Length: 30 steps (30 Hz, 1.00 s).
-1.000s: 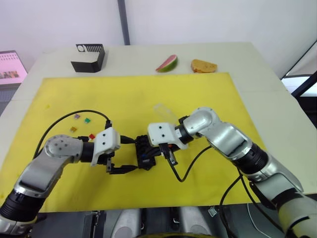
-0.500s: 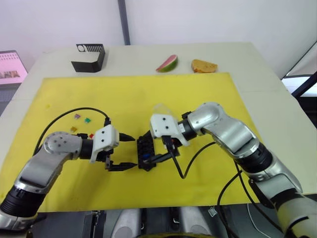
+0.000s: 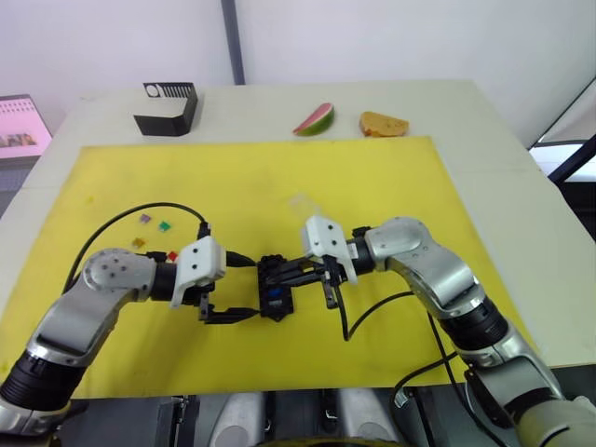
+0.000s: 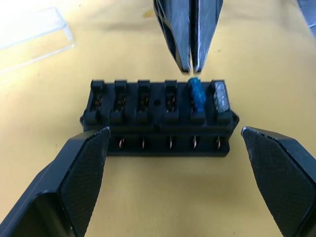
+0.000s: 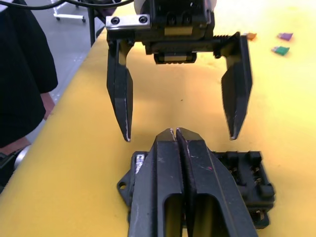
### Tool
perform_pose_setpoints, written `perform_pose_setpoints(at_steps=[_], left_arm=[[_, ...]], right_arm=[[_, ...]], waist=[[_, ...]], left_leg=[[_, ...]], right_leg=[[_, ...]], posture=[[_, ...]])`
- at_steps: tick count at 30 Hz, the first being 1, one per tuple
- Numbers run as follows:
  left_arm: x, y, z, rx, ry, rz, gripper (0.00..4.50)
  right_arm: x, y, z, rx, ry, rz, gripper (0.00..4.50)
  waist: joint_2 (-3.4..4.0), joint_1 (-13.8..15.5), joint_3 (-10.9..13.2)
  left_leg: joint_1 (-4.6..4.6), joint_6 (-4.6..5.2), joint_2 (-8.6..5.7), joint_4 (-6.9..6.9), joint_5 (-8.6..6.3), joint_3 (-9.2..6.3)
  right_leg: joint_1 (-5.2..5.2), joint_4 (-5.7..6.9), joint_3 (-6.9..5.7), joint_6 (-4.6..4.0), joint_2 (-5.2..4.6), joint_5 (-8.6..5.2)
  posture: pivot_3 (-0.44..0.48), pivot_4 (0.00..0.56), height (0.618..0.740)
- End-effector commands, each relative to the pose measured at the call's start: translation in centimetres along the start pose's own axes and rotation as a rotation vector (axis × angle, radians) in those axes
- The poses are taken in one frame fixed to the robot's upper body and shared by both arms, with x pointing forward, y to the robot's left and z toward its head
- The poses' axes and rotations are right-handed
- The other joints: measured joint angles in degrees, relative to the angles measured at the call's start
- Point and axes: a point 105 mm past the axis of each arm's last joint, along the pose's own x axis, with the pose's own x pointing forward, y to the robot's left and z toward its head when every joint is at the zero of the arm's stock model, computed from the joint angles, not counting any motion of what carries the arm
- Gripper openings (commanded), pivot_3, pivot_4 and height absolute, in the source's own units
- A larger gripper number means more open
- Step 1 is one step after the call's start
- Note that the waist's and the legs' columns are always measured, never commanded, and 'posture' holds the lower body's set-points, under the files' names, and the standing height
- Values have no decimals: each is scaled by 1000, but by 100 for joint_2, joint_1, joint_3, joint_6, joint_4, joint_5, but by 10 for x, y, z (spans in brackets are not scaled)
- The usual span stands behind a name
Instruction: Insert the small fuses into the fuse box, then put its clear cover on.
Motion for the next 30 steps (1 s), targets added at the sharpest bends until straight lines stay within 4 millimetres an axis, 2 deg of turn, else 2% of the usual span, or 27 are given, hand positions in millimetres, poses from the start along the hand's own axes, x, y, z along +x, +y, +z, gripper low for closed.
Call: perform_pose_setpoints(at_steps=[1, 20, 25, 30], left_arm=[[-1, -4, 5, 27, -2, -16, 4500], [0, -2, 3, 43, 5, -29, 4500], [0, -2, 2, 44, 6, -30, 4500], [0, 0, 1, 45, 7, -28, 4500]], right_arm=[[0, 0, 0, -28, 10, -9, 39], [7, 10, -32, -66, 213, 19, 39], [7, 11, -27, -98, 202, 35, 39], [6, 10, -22, -106, 196, 37, 39]], waist=[[0, 3, 0], [-2, 4, -3], [-2, 5, -3], [-2, 5, -3]], left_leg=[[0, 0, 0, 0, 0, 0], [14, 1, 0, 0, 0, 0], [66, 19, 0, -10, -11, 0], [69, 20, 0, -8, -12, 0]], right_leg=[[0, 0, 0, 0, 0, 0], [15, -1, 0, 0, 0, 0], [65, -10, 0, 0, 0, -1], [68, -11, 0, 0, 0, -1]], posture=[[0, 150, 740], [0, 150, 740], [0, 150, 740], [0, 150, 740]])
